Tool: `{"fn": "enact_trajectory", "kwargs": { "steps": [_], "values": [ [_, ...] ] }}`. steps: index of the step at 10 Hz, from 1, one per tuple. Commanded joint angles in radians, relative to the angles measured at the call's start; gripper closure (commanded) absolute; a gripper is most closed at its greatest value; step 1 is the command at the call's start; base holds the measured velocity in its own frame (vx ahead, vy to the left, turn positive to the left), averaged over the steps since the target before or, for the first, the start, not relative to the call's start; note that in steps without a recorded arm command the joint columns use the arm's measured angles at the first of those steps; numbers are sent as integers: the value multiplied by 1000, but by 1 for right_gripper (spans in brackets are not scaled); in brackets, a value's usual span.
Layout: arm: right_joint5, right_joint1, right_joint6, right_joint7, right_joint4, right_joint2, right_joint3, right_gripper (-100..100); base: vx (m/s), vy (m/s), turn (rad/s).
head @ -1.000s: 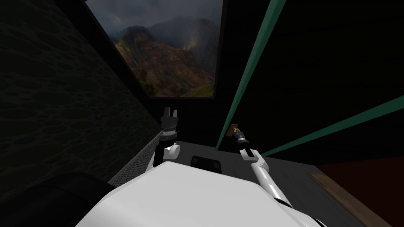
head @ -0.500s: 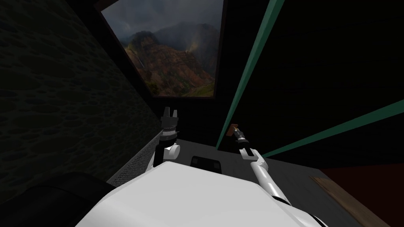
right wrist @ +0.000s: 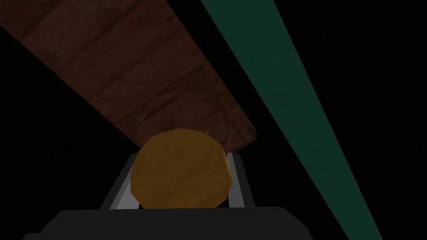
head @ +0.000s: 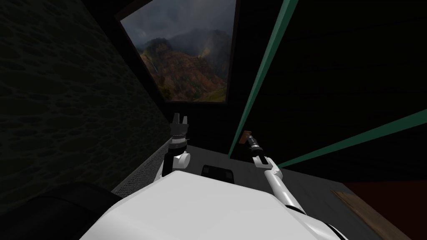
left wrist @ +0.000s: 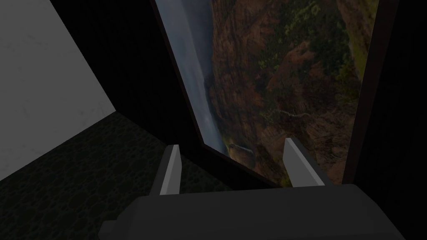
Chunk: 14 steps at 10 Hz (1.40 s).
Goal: Pull the door open
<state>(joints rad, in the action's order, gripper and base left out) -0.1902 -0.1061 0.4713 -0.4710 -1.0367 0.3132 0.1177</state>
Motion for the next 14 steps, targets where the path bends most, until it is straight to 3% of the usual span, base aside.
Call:
{"fn": "enact_trajectory", "kwargs": {
  "steps": [1,5,8,10,13,14],
  "values": [
    [13,-3,1,37,6,-3,-5,100,-49,-46,63],
    [83,-21,3,141,28,-3,-13,100,-55,-37,85],
    [108,-27,4,201,36,-3,-17,100,-54,-36,58],
    [160,-40,5,265,52,-2,-23,100,-72,-50,113],
    [186,-47,6,325,60,-2,-26,100,-56,-40,65],
    [213,-54,7,362,69,-2,-30,100,-62,-29,81]
  ]
}}
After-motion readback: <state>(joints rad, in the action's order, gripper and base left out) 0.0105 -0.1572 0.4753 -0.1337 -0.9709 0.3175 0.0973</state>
